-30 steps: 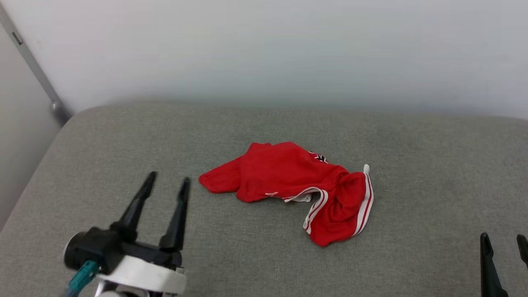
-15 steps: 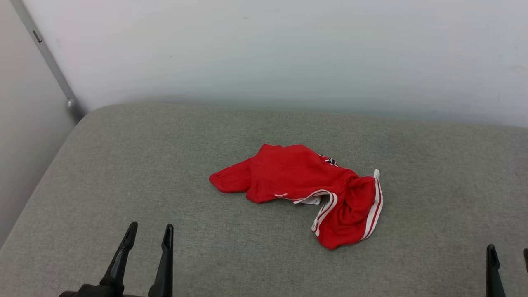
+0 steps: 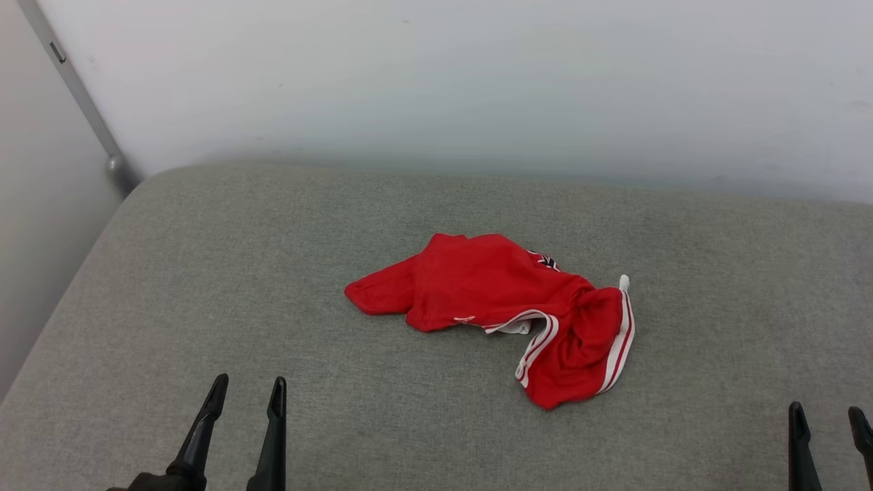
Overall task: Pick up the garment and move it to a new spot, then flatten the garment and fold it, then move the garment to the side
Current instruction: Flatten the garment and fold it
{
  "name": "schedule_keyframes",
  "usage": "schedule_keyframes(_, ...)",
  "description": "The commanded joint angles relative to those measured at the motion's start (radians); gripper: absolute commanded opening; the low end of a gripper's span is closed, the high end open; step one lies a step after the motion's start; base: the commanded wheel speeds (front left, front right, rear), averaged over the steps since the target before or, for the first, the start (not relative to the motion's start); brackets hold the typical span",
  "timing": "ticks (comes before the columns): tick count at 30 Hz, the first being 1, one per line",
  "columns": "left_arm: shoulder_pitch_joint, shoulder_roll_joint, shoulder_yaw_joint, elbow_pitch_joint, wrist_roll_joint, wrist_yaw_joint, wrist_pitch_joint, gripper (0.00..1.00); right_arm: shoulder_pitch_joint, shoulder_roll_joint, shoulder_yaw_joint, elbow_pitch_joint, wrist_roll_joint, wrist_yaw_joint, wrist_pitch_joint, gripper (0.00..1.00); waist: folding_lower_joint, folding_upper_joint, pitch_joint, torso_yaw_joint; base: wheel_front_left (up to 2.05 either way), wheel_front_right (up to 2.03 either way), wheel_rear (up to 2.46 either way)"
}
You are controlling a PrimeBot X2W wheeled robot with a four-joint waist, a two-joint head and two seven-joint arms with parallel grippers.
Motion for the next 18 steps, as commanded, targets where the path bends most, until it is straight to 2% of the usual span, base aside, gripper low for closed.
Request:
schedule_keyframes(1, -0.011, 0.001, 0.001, 0.004, -0.007, -0.002, -0.002, 1.00, -0.007, -0.004, 0.003, -0.004, 0.000, -0.001, -0.002, 1.00, 0.0000, 0.0000, 0.002, -0.002, 0.00, 0.00, 0.00)
schedule_keyframes(11, -0.029, 0.002, 0.012, 0.017, -0.021, -0.002, -0.003, 1.00, -0.015, -0.003, 0.027, -0.002, 0.001, -0.001, -0.002, 1.00, 0.0000, 0.0000, 0.009, -0.015, 0.00, 0.00, 0.00)
schedule_keyframes(14, -0.047, 0.020, 0.000, 0.029, -0.040, -0.002, -0.003, 1.00, -0.016, -0.001, 0.030, 0.003, 0.001, -0.001, -0.002, 1.00, 0.0000, 0.0000, 0.011, -0.021, 0.00, 0.00, 0.00)
schedule_keyframes(18, -0.085, 0.079, -0.042, 0.084, -0.085, -0.001, -0.002, 1.00, -0.030, -0.005, 0.040, 0.006, 0.001, -0.001, -0.002, 1.00, 0.0000, 0.0000, 0.022, -0.044, 0.00, 0.00, 0.00)
